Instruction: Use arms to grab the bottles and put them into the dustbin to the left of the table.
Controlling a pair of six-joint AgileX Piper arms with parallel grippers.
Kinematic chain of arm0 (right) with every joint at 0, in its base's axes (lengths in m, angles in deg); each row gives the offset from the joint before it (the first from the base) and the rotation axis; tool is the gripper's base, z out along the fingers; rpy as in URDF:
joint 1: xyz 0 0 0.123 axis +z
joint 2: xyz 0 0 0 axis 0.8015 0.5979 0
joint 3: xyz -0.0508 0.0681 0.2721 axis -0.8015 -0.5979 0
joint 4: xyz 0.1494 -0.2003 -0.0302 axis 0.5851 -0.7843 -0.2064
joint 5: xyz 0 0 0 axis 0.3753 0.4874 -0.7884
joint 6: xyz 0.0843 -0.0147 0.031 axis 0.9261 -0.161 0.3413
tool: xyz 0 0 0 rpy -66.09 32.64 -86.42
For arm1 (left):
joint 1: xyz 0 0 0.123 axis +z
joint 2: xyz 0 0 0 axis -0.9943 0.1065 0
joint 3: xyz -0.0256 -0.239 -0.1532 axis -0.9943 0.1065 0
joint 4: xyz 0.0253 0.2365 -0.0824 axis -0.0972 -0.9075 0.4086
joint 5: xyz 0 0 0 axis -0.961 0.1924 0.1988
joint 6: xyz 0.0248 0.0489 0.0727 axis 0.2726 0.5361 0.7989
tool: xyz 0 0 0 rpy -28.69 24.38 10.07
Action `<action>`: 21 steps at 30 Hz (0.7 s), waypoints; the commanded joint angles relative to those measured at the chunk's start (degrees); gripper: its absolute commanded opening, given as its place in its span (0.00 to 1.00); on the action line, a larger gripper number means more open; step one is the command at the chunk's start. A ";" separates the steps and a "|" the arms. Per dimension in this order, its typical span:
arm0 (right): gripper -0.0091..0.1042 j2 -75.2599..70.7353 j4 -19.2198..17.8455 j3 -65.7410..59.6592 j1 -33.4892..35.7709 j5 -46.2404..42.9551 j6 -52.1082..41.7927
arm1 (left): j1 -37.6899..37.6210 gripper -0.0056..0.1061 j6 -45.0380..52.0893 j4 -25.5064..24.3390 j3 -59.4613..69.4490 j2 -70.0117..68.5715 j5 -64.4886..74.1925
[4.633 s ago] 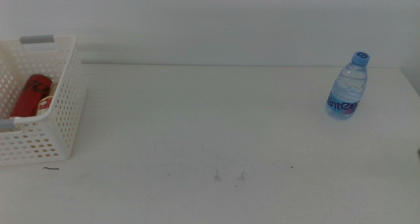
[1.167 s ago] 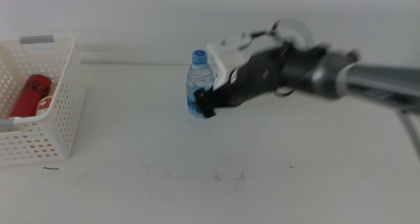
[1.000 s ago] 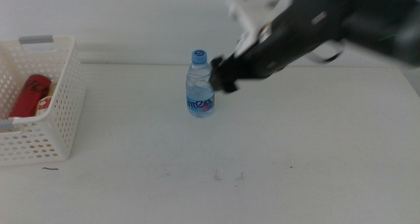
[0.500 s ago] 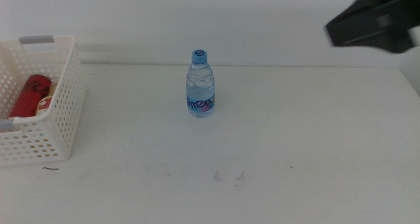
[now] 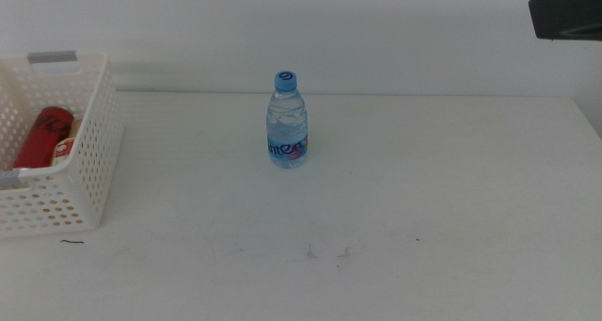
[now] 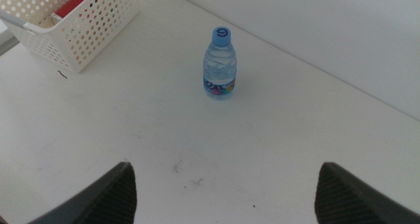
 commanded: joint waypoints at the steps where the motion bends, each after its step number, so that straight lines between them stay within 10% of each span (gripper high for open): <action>1: 0.90 -0.28 -0.67 0.12 0.16 -0.40 0.11 | -0.17 0.89 -0.51 0.00 0.20 -0.24 -0.76; 7: 0.90 -0.28 -0.67 0.12 0.16 -0.40 0.11 | -3.33 0.89 -0.01 -7.15 5.15 -0.78 -7.58; 13: 0.90 -0.28 0.77 0.12 0.16 -0.55 0.11 | -15.28 0.89 -7.55 -21.98 38.82 -5.57 -55.61; 21: 0.90 -0.28 0.85 0.12 0.16 -0.55 0.11 | -15.54 0.89 -22.56 -16.89 72.93 5.57 -104.57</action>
